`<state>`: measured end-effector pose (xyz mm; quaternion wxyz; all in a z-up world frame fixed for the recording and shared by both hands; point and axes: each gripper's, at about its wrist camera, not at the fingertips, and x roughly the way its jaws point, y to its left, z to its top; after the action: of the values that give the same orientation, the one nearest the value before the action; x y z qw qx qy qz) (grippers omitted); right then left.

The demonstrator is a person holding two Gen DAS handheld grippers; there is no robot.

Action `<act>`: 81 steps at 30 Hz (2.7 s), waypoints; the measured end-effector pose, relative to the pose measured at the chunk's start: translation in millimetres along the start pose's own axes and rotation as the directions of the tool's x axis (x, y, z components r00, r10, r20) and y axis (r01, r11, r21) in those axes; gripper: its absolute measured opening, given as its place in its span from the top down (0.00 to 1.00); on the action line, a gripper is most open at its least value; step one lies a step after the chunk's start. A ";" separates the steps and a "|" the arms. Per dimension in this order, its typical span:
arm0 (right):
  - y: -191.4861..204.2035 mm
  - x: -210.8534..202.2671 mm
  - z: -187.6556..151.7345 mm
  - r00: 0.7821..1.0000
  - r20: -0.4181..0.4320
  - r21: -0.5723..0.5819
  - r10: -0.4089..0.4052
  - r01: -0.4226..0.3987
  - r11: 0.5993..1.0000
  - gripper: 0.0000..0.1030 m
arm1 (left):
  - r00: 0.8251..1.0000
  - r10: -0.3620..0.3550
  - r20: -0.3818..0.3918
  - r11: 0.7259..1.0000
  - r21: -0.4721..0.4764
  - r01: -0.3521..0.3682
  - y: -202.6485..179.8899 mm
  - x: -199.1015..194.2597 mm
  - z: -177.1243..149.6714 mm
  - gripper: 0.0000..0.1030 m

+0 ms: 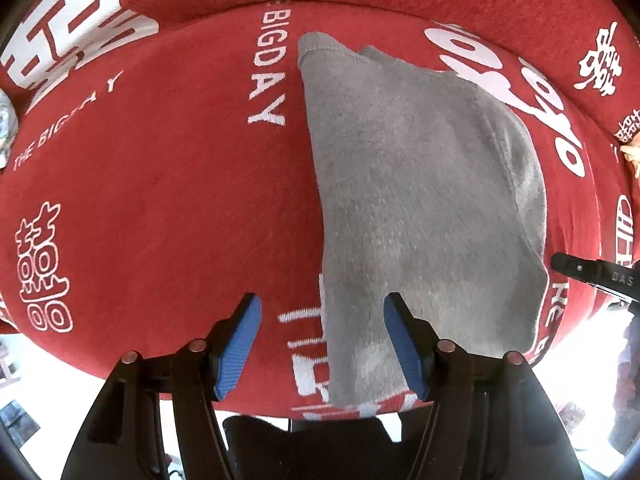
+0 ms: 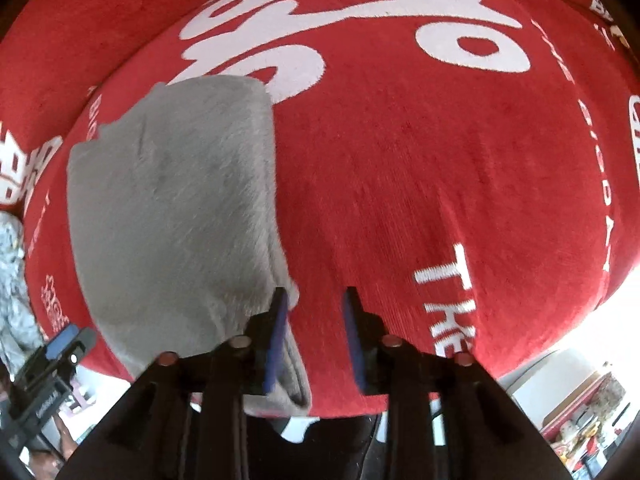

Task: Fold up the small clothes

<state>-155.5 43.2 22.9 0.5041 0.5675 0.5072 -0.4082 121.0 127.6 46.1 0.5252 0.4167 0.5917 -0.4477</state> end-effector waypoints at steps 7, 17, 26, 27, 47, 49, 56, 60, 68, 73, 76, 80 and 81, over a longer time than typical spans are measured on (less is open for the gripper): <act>24.7 -32.2 -21.0 1.000 -0.001 -0.064 0.026 -0.026 0.998 0.57 | 1.000 0.010 0.011 0.999 0.032 -0.010 -4.3 -33.9 -8.3 0.37; 57.2 -81.0 -47.8 0.996 0.084 -0.160 -0.025 0.038 0.986 0.53 | 1.000 0.012 0.007 1.000 0.027 -0.012 -13.3 -69.9 -20.8 0.37; 83.0 -113.5 -59.8 0.986 0.163 -0.191 -0.020 0.051 0.980 0.26 | 0.998 0.002 0.061 1.000 0.012 -0.002 -16.6 -101.0 -22.7 0.05; 84.5 -115.5 -60.8 0.985 0.172 -0.193 -0.023 0.056 0.980 0.22 | 0.998 0.002 0.064 1.000 0.009 -0.003 -16.6 -103.0 -23.5 0.06; 96.1 -135.2 -70.0 0.972 0.221 -0.201 -0.074 0.120 0.972 0.00 | 0.989 0.102 0.108 0.994 0.035 -0.106 -25.2 -125.0 -36.9 0.05; 96.5 -135.5 -70.3 0.972 0.221 -0.202 -0.075 0.121 0.972 0.00 | 0.988 0.104 0.110 0.994 0.032 -0.108 -25.0 -126.8 -37.5 0.05; 100.1 -137.0 -71.5 0.974 0.214 -0.202 -0.075 0.120 0.972 0.00 | 0.987 0.108 0.117 0.994 0.015 -0.111 -20.4 -130.0 -36.9 0.05; 100.3 -137.4 -69.9 0.975 0.208 -0.201 -0.072 0.114 0.973 0.00 | 0.984 0.126 0.126 0.992 0.005 -0.127 -18.9 -132.3 -36.8 0.05; 99.6 -136.4 -69.5 0.977 0.202 -0.195 -0.074 0.114 0.974 0.00 | 0.980 0.171 0.104 0.985 -0.012 -0.170 -17.3 -131.1 -34.7 0.05; 98.8 -136.2 -67.8 0.977 0.196 -0.193 -0.079 0.118 0.974 0.00 | 0.983 0.149 0.104 0.989 -0.022 -0.147 -14.9 -131.2 -36.4 0.05; 99.1 -137.1 -67.4 0.977 0.196 -0.192 -0.081 0.120 0.974 0.00 | 0.985 0.138 0.103 0.990 -0.029 -0.136 -13.6 -131.4 -35.8 0.05; 98.7 -137.7 -67.4 0.978 0.193 -0.186 -0.079 0.115 0.976 0.00 | 0.986 0.133 0.104 0.991 -0.037 -0.130 -11.1 -132.0 -35.2 0.05; 98.5 -138.0 -67.3 0.978 0.192 -0.186 -0.077 0.113 0.976 0.00 | 0.985 0.137 0.106 0.990 -0.037 -0.133 -10.9 -132.2 -34.5 0.05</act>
<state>-82.5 89.1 183.6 0.5819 0.4500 0.5230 -0.4305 115.4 155.2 180.2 0.5917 0.4231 0.5396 -0.4239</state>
